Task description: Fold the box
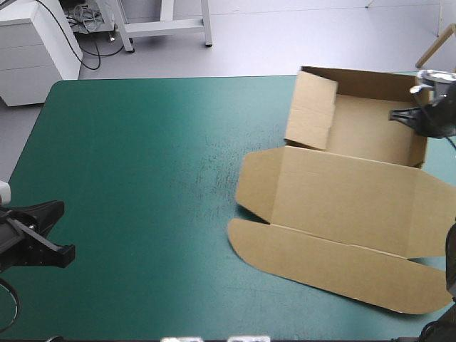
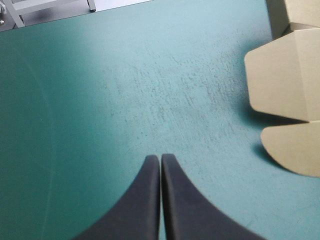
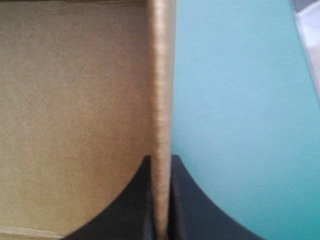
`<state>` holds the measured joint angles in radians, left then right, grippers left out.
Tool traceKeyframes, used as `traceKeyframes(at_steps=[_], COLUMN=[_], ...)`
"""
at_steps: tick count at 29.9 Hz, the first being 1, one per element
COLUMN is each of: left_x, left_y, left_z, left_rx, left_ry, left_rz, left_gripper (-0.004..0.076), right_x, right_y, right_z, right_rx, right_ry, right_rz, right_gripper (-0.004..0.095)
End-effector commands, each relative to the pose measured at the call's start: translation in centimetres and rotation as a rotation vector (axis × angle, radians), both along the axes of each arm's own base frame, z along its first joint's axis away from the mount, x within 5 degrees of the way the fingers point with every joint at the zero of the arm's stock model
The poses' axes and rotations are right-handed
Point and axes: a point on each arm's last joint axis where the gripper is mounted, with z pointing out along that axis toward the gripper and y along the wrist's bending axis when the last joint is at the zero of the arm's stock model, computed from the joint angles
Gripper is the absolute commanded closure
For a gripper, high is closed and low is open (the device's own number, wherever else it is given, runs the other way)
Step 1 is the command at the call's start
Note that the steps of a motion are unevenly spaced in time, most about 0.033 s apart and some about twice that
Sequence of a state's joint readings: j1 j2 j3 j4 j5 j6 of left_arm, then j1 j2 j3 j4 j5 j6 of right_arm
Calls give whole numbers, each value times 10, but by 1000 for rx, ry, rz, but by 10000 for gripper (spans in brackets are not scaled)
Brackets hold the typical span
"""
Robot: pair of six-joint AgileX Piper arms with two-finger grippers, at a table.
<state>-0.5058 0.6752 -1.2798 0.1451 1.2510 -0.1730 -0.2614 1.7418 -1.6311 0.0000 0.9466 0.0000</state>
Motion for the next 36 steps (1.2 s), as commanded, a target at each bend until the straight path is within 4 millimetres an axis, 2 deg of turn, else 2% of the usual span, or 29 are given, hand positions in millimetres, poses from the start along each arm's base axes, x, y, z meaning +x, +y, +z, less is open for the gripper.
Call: traceKeyframes(at_steps=[1,3,6,11,13,16,21,23,25,28,33,36], left_x=[-2,-2,-2,-1,-1,0,0,0,0,0,-1,-1], left_y=[1,1,1,2,3,3,3,3,3,3,3,3], left_z=[1,1,1,2,2,2,2,2,2,2,2,2], left_rx=[7,7,6,12,18,18,19,19,18,18,20,18], left_ry=[32,32,30,24,17,9,8,8,9,9,13,16], left_rz=[7,7,6,13,20,22,21,21,22,22,22,20], left_gripper=[734,734,734,734,734,734,734,734,734,734,734,734], right_x=[-14,-17,-17,-12,-10,-9,-9,-9,-9,-12,-28,-38], right_y=[-50,-72,-90,-95,-96,-96,-97,-97,-96,-95,-81,-66], right_z=[22,12,-2,-17,-20,-21,-20,-20,-14,5,56,81], right_rx=[-39,-45,-23,-25,-20,-22,-24,-25,-27,-24,-5,7], right_ry=[-125,-98,-68,-28,-24,-33,-35,-31,-35,-32,-8,-76], right_rz=[-127,-166,-209,-196,-196,-197,-197,-196,-196,-195,-115,-69], right_gripper=[927,927,925,918,873,726,265,144,97,98,98,112])
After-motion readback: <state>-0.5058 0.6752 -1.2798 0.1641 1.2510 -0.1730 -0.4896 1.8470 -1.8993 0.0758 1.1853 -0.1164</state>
